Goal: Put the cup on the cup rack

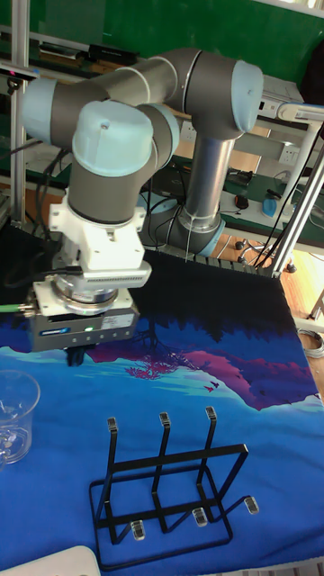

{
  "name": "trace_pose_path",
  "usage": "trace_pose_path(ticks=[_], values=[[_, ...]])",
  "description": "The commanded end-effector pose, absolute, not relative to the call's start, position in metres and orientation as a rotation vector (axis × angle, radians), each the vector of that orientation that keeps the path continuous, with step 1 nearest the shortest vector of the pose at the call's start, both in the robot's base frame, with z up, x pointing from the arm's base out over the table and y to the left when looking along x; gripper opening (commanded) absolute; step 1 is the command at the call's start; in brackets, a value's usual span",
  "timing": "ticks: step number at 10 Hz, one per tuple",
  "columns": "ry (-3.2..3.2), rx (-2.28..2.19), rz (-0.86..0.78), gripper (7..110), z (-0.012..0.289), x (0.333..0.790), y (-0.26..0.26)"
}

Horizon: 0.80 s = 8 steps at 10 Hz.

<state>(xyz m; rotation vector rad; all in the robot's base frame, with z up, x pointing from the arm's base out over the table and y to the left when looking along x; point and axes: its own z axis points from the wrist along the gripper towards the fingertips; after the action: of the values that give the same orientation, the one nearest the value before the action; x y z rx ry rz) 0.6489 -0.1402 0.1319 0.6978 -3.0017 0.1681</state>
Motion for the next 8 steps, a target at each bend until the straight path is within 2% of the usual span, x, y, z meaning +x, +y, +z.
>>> trace_pose_path(ticks=[1, 2, 3, 4, 7, 8], values=[[-2.991, 0.797, 0.339, 7, 0.135, 0.670, -0.179], [-2.990, 0.773, 0.195, 7, 0.130, 0.659, -0.157], [-2.979, 0.753, -0.063, 7, 0.129, 0.643, -0.116], [-2.916, 0.686, -0.206, 7, 0.135, 0.620, -0.094], [-2.919, 0.355, -0.107, 7, 0.136, 0.610, -0.108], [-2.943, 0.388, -0.144, 7, 0.135, 0.617, -0.101]])
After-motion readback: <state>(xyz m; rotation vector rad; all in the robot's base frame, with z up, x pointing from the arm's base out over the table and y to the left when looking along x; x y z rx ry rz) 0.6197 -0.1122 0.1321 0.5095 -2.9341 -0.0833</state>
